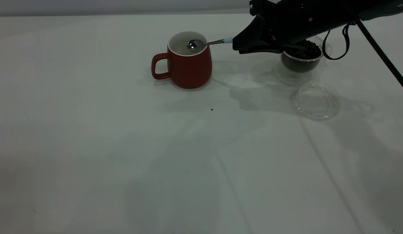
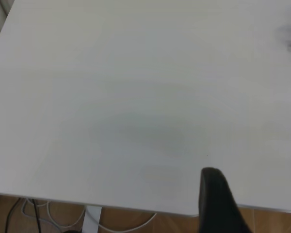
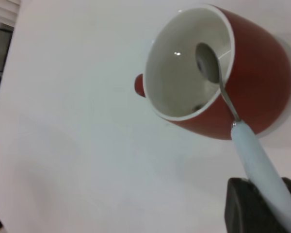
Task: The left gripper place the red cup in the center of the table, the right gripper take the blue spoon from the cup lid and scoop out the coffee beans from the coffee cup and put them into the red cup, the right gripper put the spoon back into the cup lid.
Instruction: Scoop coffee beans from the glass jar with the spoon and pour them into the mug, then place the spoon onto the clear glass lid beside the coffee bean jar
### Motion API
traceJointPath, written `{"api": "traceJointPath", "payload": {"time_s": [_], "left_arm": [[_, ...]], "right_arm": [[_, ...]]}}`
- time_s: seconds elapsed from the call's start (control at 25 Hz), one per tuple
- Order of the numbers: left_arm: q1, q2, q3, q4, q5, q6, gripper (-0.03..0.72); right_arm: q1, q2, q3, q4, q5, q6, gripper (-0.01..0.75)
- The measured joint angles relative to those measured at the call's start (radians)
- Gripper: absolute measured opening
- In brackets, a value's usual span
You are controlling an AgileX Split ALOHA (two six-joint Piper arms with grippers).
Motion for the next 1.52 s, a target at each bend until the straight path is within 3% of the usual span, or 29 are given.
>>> {"api": "traceJointPath", "payload": {"time_s": [0.36, 0.76, 0.96, 1.28, 1.52], "left_arm": [[0.000, 0.000, 0.000, 0.000, 0.000, 0.000, 0.445], [0.000, 0.000, 0.000, 0.000, 0.000, 0.000, 0.445], [0.000, 0.000, 0.000, 0.000, 0.000, 0.000, 0.445], [0.000, 0.000, 0.000, 0.000, 0.000, 0.000, 0.445], [0.000, 0.000, 0.000, 0.000, 0.000, 0.002, 0.445]], "right_arm": [[0.008, -0.108, 0.000, -0.059, -0.080, -0.003, 0.110], [-0.011, -0.262, 0.028, -0.372, -0.067, 0.264, 0.110], [-0.124, -0.404, 0.193, -0.410, -0.068, 0.291, 0.110], [-0.401, -0.568, 0.504, -0.346, -0.077, 0.257, 0.110], [-0.521, -0.566, 0.620, -0.232, -0.071, 0.161, 0.110]]}}
